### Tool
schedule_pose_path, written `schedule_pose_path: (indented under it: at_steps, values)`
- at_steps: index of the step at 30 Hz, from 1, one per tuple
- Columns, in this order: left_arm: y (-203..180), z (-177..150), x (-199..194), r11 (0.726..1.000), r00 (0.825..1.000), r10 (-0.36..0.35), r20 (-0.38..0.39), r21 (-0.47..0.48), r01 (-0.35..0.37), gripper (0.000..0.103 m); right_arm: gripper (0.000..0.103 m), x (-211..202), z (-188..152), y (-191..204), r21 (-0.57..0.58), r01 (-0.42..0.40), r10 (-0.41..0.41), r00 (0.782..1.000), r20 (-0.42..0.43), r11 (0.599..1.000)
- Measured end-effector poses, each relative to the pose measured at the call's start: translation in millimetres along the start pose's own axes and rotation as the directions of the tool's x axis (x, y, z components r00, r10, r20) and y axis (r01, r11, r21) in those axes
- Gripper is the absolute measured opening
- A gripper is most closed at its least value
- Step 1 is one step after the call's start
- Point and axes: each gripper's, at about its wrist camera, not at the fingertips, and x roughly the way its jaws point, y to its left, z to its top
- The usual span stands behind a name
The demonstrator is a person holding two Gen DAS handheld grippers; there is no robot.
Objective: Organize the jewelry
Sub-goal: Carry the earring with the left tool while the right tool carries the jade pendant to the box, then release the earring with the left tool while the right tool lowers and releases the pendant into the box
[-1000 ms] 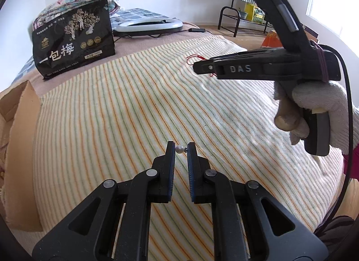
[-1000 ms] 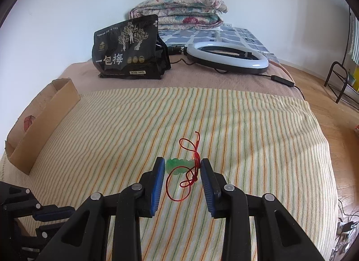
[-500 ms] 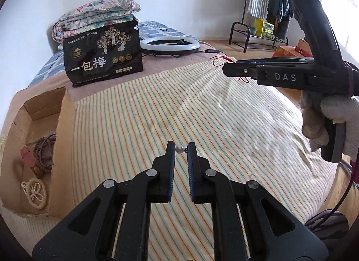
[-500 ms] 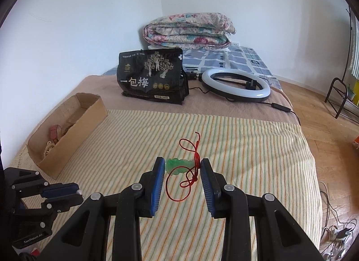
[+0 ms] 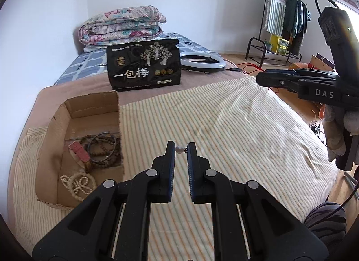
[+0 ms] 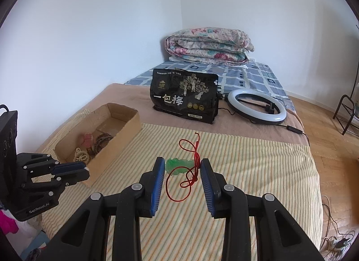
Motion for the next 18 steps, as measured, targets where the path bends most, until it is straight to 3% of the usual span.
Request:
schedule_pose_path:
  at_steps: [18]
  values:
    - [117.1,5.3,-27.4,0.987,0.992,0.12,0.024,-0.11,-0.117,0.009,0.033,15.8,27.2,93.2,-0.055,-0.12,0.121,0.993,0.011,0.991]
